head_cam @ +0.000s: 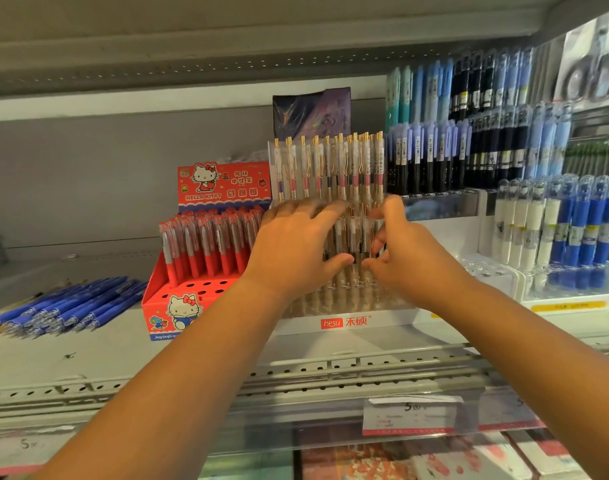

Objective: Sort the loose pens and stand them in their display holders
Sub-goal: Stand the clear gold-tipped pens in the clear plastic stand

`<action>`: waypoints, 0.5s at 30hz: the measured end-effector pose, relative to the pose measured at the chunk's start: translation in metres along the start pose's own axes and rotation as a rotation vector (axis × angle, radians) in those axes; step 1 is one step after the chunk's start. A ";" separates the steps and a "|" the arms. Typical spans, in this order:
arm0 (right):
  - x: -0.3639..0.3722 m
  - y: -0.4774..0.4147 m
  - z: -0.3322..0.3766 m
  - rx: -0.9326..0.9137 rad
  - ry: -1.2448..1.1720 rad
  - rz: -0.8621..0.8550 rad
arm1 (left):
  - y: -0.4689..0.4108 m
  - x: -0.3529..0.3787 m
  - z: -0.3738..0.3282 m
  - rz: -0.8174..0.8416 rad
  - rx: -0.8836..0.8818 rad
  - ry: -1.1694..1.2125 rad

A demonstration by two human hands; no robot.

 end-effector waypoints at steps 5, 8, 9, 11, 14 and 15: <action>-0.002 0.003 -0.003 0.041 -0.084 0.024 | -0.002 -0.003 0.001 0.030 0.012 0.035; -0.009 0.008 -0.004 0.032 -0.069 -0.050 | 0.004 -0.013 0.003 0.042 0.007 0.082; -0.013 0.011 -0.003 0.020 -0.053 -0.104 | 0.009 -0.018 0.003 0.021 0.008 0.102; -0.018 0.020 0.006 -0.036 -0.059 -0.198 | 0.022 -0.030 0.005 -0.033 0.002 0.201; -0.014 0.033 0.033 -0.113 -0.244 -0.095 | 0.052 -0.047 0.017 -0.083 -0.038 0.409; -0.009 0.036 0.044 -0.124 -0.308 -0.012 | 0.065 -0.052 0.022 -0.089 -0.051 0.456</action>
Point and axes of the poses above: each hand's wrist, its own y-axis away from the middle knuckle, its own x-axis out of the palm, z = x × y, the point moved 3 cm from there along -y, towards the middle knuckle, and after that the axes turned 15 degrees about x, right-handed, at the moved point
